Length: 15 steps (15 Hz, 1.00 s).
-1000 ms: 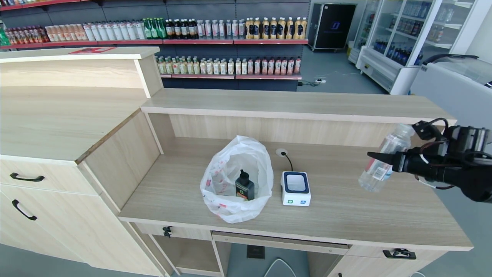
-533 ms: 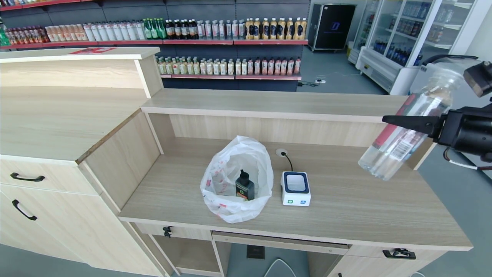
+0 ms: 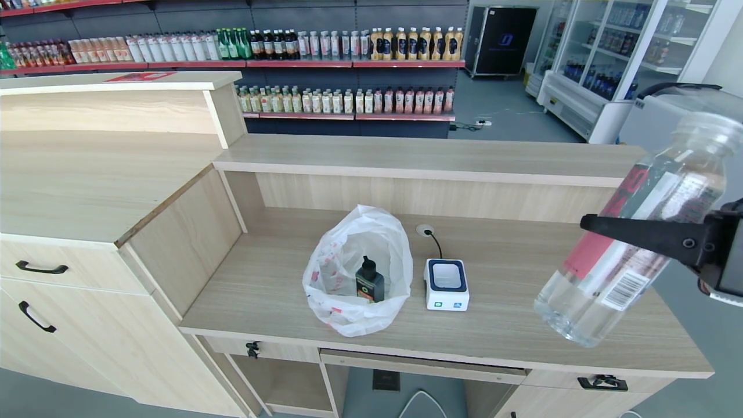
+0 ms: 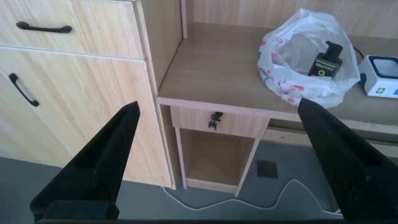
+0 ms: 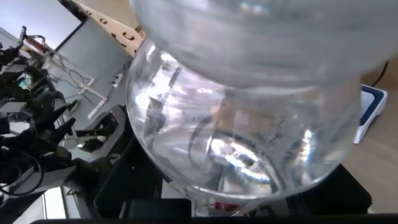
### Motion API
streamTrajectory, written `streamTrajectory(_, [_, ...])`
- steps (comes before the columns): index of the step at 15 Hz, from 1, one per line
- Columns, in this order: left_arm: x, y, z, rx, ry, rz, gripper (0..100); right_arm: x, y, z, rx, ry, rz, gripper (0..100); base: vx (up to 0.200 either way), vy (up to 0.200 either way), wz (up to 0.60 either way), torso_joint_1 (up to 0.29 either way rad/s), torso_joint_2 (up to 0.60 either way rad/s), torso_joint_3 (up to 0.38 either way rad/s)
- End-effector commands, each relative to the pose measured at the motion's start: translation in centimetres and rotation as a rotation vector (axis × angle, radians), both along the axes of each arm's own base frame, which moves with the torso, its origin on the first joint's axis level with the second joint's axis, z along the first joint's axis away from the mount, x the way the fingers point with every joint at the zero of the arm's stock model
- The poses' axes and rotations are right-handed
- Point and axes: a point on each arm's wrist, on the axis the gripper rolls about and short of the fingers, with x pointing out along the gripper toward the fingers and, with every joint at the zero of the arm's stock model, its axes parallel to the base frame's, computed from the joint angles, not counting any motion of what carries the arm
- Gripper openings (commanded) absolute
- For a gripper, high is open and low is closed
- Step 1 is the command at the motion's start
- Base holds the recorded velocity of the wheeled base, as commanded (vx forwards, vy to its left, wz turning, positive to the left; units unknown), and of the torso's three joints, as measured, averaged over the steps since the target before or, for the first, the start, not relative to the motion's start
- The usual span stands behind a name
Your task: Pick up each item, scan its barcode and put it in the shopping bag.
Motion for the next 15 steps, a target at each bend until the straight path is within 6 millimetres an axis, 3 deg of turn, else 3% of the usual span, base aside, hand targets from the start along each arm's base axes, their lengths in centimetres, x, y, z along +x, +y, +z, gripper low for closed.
streamTrajectory(1, [0.0, 0.0, 0.0, 0.0, 0.0, 0.0, 100, -2.5, 0.4, 1.4, 0.035, -0.061, 0.044, 0, 0.0, 0.0, 0.0, 0.0, 0.0, 0.0])
streamTrajectory(5, [0.0, 0.0, 0.0, 0.0, 0.0, 0.0, 100, -4.4, -0.4, 3.8, 0.043, -0.055, 0.027, 0, 0.0, 0.0, 0.0, 0.0, 0.0, 0.0])
streamTrajectory(10, [0.0, 0.0, 0.0, 0.0, 0.0, 0.0, 100, -5.8, -0.6, 4.1, 0.04, -0.035, -0.077, 0, 0.0, 0.0, 0.0, 0.0, 0.0, 0.0])
streamTrajectory(15, [0.0, 0.0, 0.0, 0.0, 0.0, 0.0, 100, -8.9, -1.4, 4.8, 0.048, -0.002, -0.079, 0, 0.0, 0.0, 0.0, 0.0, 0.0, 0.0])
